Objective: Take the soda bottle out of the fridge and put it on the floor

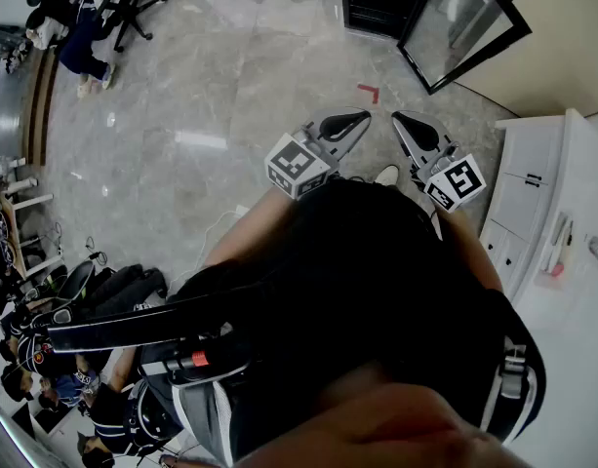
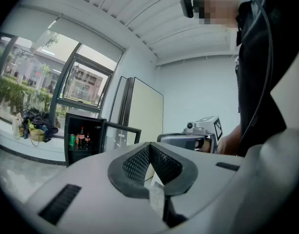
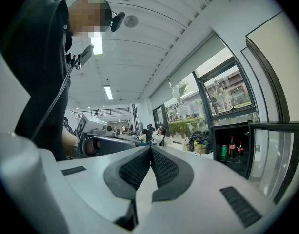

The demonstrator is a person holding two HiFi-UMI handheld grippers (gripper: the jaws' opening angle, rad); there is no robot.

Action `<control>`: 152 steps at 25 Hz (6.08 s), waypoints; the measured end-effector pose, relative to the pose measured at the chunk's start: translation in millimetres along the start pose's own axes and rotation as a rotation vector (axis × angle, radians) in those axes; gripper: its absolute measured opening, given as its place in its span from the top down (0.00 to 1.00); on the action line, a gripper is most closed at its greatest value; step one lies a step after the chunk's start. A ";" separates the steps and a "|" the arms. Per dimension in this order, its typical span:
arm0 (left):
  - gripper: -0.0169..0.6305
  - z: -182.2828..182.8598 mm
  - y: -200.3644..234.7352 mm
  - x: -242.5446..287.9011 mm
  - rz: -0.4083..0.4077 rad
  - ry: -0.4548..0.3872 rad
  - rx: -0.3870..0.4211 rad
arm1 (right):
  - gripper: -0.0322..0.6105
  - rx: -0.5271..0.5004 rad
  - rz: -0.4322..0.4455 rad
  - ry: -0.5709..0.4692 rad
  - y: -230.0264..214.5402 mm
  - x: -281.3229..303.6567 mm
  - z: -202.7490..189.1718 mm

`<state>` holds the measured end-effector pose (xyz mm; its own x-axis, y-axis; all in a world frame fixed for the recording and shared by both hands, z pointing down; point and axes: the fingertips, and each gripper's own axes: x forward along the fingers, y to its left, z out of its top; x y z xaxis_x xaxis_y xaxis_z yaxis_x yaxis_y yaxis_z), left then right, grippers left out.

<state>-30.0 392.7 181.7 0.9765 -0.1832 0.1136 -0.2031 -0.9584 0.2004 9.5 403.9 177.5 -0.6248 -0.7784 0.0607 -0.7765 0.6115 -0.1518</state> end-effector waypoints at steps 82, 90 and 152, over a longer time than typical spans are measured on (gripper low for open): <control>0.97 38.8 234.8 83.8 -0.017 -0.035 -0.017 | 0.93 0.002 -0.110 -0.003 -175.5 169.1 18.2; 0.97 37.4 259.2 98.6 0.001 -0.042 -0.023 | 0.93 0.005 -0.120 -0.002 -205.8 178.4 15.4; 0.97 -82.2 627.7 407.7 0.306 -0.148 -0.016 | 0.41 -0.039 -0.428 0.038 -728.5 398.9 -163.0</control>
<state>234.7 -265.6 433.8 0.8699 -0.4925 0.0290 -0.4882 -0.8509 0.1941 312.7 -328.9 473.0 -0.2477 -0.9578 0.1460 -0.9684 0.2402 -0.0674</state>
